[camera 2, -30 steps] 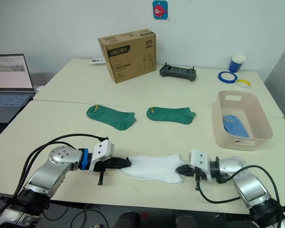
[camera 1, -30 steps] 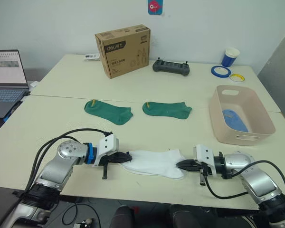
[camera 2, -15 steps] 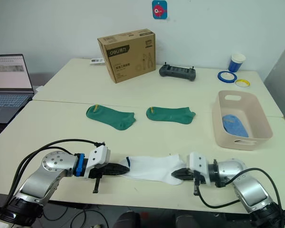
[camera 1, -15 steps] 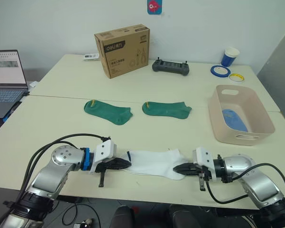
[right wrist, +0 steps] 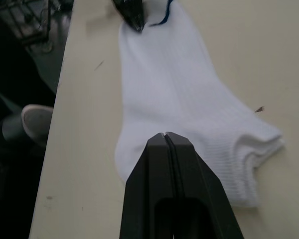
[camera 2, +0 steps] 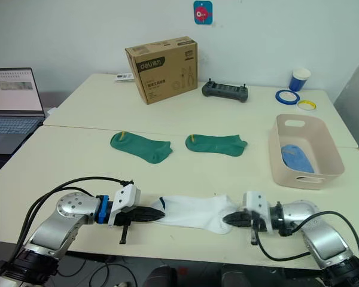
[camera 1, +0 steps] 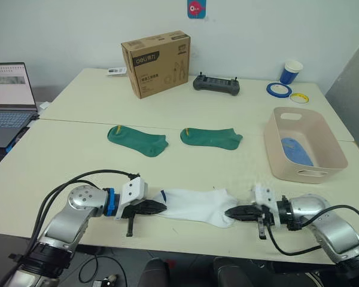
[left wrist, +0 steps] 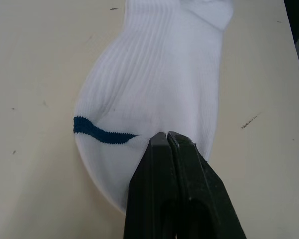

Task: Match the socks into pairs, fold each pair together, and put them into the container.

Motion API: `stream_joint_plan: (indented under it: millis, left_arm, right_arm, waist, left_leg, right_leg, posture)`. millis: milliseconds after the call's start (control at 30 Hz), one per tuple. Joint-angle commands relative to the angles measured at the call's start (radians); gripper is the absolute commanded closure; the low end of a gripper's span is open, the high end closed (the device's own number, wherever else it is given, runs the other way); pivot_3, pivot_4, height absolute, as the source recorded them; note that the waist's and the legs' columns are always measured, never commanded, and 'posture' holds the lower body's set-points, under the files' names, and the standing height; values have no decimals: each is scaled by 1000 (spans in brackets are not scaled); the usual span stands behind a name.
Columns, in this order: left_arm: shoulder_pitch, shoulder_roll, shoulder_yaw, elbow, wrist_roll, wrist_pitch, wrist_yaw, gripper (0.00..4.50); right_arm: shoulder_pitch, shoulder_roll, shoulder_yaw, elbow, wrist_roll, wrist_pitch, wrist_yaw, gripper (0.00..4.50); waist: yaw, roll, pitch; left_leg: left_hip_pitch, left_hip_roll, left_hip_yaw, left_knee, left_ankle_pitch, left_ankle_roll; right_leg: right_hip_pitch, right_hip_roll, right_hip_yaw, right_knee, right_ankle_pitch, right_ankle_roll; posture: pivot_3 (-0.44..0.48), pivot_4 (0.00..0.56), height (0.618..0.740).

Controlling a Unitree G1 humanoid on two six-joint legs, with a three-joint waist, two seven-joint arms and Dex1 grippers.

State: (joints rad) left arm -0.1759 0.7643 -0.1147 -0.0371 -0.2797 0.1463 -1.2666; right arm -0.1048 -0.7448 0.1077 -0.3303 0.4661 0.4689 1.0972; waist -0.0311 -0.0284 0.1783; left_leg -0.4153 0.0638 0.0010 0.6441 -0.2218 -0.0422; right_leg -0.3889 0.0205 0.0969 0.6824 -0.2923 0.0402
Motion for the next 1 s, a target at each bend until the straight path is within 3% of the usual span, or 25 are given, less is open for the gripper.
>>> stream_joint_plan:
  millis: [33, 133, 233, 433, 467, 633, 733, 1000]
  left_arm:
    - [6, 1, 60, -59, -51, 15, 27, 4500]
    - [33, -10, 102, -147, -131, 82, 53, 4500]
    - [42, -19, 119, -268, -204, 151, 84, 3955]
    - [-12, -13, 83, -357, -225, 196, 91, 1961]
    - [-14, -12, 74, -364, -218, 192, 88, 1722]
    - [18, -14, 55, -341, -169, 140, 92, 110]
    - [32, -10, 51, -331, -155, 117, 84, 0]
    - [5, -20, 53, -320, -161, 109, 96, 0]
  right_arm:
    - [2, -12, -94, -79, 113, 135, -58, 4129]
    - [6, -15, -130, -88, 124, 197, -114, 3284]
    - [-16, -4, -111, -43, 72, 252, -208, 2302]
    - [-35, -14, -26, 4, 5, 238, -191, 118]
    - [-39, -28, 1, 7, -5, 241, -169, 0]
    - [-64, -2, 28, 6, 6, 278, -175, 0]
    - [-75, 13, 31, -1, 22, 313, -176, 574]
    - [-91, 4, 10, 26, 27, 364, -168, 3387]
  waist:
    - [0, 0, 0]
    - [-1, 0, 0]
    - [-1, 0, 0]
    - [-1, 0, 0]
    - [-1, 0, 0]
    - [-3, 0, 0]
    - [-4, 0, 0]
    - [-2, 0, 0]
  left_leg:
    - [0, 0, 0, 0, 0, 0]
    - [0, 0, 0, 0, 0, 0]
    - [-1, 0, 1, 0, 0, 0]
    - [0, -1, 1, 0, 0, 0]
    - [0, -1, 1, 0, 0, 0]
    - [0, -1, 1, 0, 0, 0]
    - [0, 0, 0, -1, 0, 0]
    - [0, 0, 1, 0, 0, 0]
  right_leg:
    - [0, 0, 0, 0, 0, 0]
    - [0, 0, 0, 0, 0, 0]
    - [0, -1, 0, -1, 0, 0]
    - [0, -1, 1, -1, 0, -1]
    - [0, 0, 1, -1, 0, -1]
    - [0, 0, 1, -1, 0, 0]
    - [0, 1, 1, -1, 0, 0]
    - [0, 0, 1, -1, -1, -1]
  posture:
    - [0, 150, 740]
    - [0, 150, 740]
    - [0, 150, 740]
    - [0, 150, 740]
    - [0, 150, 740]
    - [0, 150, 740]
    - [0, 150, 740]
    - [0, 150, 740]
